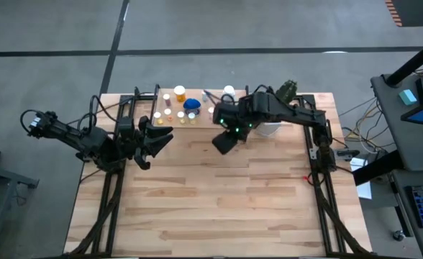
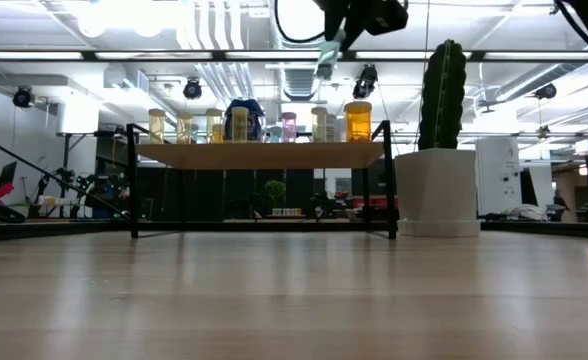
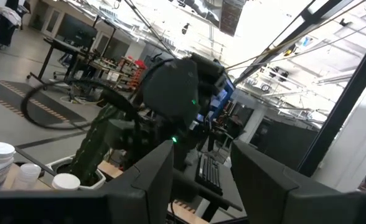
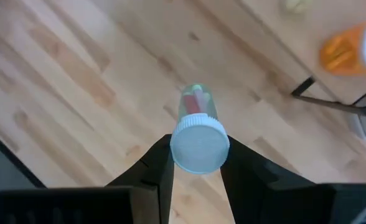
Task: Pick and place medicine bottles onto shelf by color
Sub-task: Put the light blue pill bottle on the shelf
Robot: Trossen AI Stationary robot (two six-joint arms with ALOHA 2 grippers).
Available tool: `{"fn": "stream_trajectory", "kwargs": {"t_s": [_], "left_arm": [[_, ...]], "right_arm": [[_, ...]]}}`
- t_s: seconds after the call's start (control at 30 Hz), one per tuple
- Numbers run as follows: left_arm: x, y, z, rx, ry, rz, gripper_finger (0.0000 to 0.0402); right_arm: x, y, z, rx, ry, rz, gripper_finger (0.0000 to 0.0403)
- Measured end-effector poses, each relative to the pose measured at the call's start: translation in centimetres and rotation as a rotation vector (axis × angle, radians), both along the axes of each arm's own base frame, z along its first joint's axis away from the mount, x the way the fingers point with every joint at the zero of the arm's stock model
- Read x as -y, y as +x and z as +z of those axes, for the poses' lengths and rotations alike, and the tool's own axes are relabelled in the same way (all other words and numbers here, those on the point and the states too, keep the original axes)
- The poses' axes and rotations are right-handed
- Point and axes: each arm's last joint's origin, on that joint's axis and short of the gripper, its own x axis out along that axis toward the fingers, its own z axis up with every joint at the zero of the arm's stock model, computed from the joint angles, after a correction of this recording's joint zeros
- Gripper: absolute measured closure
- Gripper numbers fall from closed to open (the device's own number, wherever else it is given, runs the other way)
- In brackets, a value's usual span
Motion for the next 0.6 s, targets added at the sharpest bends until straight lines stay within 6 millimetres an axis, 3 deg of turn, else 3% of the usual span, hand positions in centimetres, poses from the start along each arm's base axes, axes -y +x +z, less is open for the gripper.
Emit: {"fn": "stream_trajectory", "kwargs": {"t_s": [0.3,0.47,0.6], "left_arm": [[0.0,0.0,0.0,0.002,0.001,-0.002,0.0257],[0.0,0.0,-0.2,-0.003,0.003,-0.002,0.0257],[0.0,0.1,-0.3,-0.011,0.016,0.003,0.0257]], "right_arm": [[3.0,-0.2,-0.1,-0.006,-0.038,-0.05,0.03],[3.1,0.3,0.0,0.044,-0.074,-0.03,0.03],[2.0,2.4,0.0,0.201,-0.091,0.042,0.03]]}}
